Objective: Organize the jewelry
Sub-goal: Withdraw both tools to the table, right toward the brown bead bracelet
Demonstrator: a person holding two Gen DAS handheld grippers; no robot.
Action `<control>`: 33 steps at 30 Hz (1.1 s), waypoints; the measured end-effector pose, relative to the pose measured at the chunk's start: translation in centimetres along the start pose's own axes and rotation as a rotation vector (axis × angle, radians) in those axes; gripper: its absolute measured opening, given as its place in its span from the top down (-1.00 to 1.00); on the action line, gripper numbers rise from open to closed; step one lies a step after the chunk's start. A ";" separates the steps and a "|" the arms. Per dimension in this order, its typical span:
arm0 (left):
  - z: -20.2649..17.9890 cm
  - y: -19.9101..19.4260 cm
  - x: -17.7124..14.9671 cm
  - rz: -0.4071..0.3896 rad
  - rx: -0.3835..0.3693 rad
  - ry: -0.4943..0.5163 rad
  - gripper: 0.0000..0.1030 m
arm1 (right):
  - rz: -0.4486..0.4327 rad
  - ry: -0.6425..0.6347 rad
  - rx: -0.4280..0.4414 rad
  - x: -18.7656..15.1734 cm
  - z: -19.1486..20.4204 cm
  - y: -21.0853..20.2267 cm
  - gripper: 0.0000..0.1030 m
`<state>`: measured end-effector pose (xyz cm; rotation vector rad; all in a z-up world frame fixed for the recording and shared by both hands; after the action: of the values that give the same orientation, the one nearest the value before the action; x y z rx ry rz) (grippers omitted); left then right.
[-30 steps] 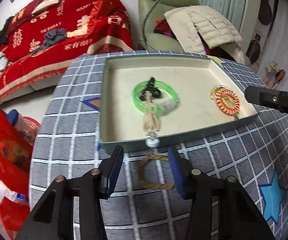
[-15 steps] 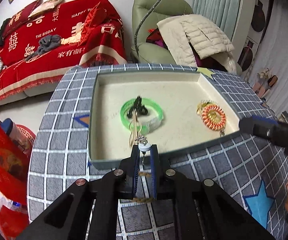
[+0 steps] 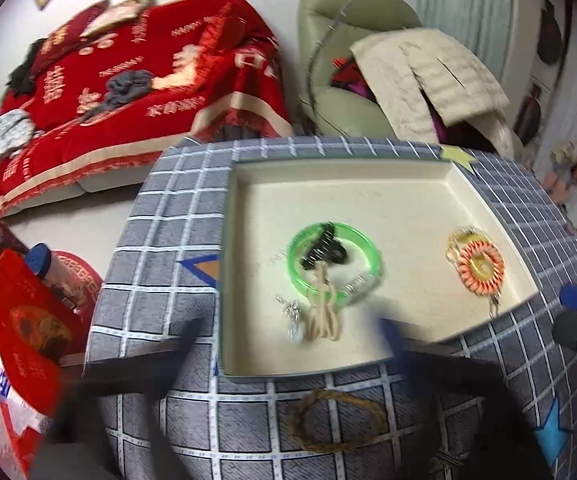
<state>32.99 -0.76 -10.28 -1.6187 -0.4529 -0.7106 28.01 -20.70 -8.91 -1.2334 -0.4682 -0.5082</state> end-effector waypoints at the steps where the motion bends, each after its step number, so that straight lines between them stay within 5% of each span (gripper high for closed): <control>1: 0.0 -0.3 0.1 -0.020 0.000 0.004 -1.00 | 0.000 0.001 0.000 -0.2 0.0 -0.1 -0.55; 10: 1.1 -2.2 -0.1 -0.025 0.038 0.028 -1.00 | 0.029 -0.010 0.014 -1.9 0.7 -0.4 -0.55; 25: 1.3 -4.0 -8.3 0.100 -0.021 -0.033 -1.00 | 0.130 -0.054 -0.011 -8.5 1.3 -0.9 -0.55; 33: -0.9 -4.1 -9.7 0.115 -0.039 0.025 -1.00 | 0.165 -0.038 -0.006 -12.1 1.2 -2.5 -0.55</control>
<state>23.05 0.04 -13.75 -1.6565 -0.3266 -0.6562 16.73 -18.78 -13.84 -1.2765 -0.3930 -0.3469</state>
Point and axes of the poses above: each gripper's, at about its wrist camera, not at the fingertips, and y roughly the way its jaws point, z to its left, x to its top, the point moved 9 cm from there along y, roughly the way its jaws point, and after that the axes turned 4 degrees about -x, right-handed, at the moved point
